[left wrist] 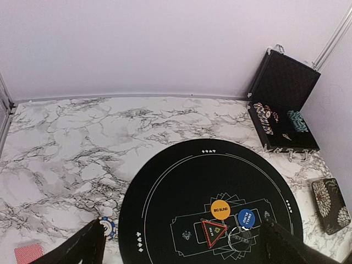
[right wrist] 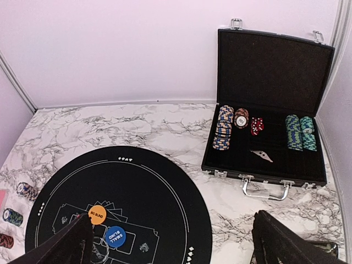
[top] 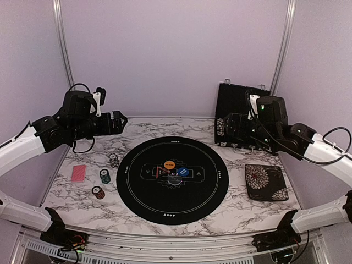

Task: Distribute texas hold em gaming equipment
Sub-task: Move the dealer button to the dealer area.

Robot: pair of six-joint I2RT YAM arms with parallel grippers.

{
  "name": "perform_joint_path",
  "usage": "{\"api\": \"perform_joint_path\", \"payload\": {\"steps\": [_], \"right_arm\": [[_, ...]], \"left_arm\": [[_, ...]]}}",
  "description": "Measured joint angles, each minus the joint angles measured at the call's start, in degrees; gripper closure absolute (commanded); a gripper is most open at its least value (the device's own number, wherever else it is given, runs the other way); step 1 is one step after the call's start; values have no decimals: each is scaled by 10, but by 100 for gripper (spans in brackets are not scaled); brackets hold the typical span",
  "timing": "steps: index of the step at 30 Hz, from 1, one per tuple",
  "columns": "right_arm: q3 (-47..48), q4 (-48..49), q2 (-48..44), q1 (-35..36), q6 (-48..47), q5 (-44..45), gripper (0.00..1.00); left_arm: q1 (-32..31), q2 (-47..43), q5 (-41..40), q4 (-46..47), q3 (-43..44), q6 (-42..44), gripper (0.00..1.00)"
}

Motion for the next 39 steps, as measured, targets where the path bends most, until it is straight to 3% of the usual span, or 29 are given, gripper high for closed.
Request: {"api": "perform_joint_path", "payload": {"steps": [18,22,28,39], "right_arm": [[-30,9,-8,-24,3,-33,2],[-23,-5,61,-6,4,-69,2],[-11,-38,196,79,11,-132,6],[121,-63,384,141,41,-201,13]], "left_arm": [[0,-5,-8,1,1,-1,1],[0,-7,-16,0,-5,-6,1],[12,-7,-21,-10,-20,-19,1],[32,-7,-4,-18,-40,-28,1]]}}
